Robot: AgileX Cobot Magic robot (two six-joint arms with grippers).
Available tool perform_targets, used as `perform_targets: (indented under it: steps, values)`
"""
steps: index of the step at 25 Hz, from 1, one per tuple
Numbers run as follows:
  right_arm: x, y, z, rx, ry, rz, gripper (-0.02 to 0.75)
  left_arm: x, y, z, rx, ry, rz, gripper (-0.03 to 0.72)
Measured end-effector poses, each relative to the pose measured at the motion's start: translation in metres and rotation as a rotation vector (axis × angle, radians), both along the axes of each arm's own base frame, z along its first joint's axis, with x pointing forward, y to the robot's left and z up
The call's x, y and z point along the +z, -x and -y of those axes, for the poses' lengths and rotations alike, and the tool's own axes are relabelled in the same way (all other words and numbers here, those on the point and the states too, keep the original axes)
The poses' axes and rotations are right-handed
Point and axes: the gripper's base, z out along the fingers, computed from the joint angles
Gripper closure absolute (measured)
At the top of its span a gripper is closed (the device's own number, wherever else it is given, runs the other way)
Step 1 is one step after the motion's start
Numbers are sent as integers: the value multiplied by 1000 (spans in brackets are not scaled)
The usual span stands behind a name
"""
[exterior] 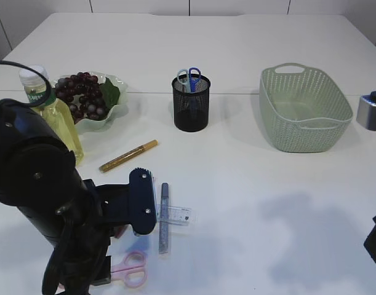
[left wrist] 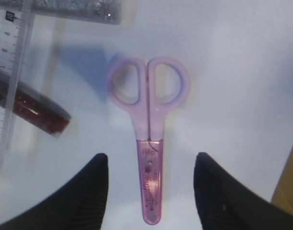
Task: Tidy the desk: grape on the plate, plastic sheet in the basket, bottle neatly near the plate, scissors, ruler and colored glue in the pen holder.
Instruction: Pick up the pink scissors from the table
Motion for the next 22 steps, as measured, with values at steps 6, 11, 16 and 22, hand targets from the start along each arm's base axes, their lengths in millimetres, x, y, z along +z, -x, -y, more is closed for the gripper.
perform_targets:
  steps: [6,11,16,22]
  values:
    - [0,0,0,0,0,0,373,-1,0,-1,-1,-9,-6,273]
    - [0,0,0,0,0,0,373,-8,0,0,-3,-24,-21,273]
    - [0,0,0,0,0,0,373,-18,-4,3,-14,-20,-13,273]
    - [0,0,0,0,0,0,373,-25,-5,4,-18,-27,-19,273]
